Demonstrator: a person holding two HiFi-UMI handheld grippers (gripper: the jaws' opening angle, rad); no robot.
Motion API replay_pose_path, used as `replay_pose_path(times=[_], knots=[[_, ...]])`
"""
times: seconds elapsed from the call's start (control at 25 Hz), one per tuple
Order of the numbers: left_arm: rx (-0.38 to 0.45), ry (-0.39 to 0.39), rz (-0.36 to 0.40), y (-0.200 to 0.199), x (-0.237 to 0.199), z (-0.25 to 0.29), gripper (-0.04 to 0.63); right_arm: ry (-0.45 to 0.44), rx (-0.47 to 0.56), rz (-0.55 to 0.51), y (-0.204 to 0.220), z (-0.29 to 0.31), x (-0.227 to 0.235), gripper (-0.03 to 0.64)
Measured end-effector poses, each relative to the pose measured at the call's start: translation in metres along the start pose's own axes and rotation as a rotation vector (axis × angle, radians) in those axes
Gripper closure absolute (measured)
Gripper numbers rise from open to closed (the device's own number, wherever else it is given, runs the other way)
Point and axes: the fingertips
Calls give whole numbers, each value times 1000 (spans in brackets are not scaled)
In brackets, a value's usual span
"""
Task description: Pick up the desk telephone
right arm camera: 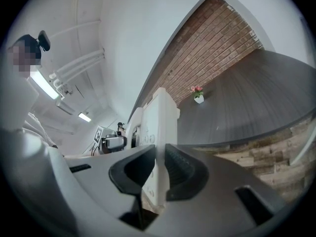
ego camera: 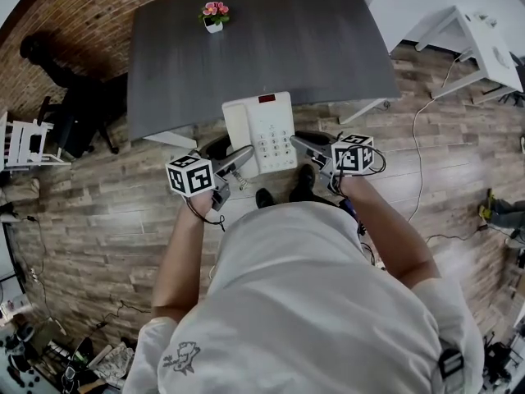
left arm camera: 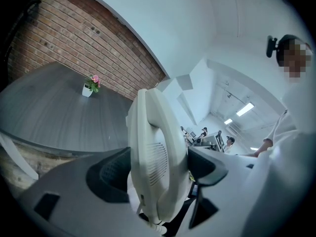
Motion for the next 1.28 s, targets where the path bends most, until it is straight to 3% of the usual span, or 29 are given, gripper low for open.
replay_pose_path(times=[0.32, 0.52, 1.28], knots=[[-19, 1, -39, 13, -6, -6, 219, 19, -16, 37, 14, 3, -4, 551], [-1, 16, -35, 42, 0, -47, 219, 11, -7, 28, 47, 7, -47, 551], [1, 27, -38, 49, 6, -55, 221, 9, -12, 46, 59, 2, -57, 549]])
Point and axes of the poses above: the fingertips, and each gripper's own axes: z forward along the fingers, x to its right, y out of its underside, and after that the axes turned 9 degrees about -z, right-handed
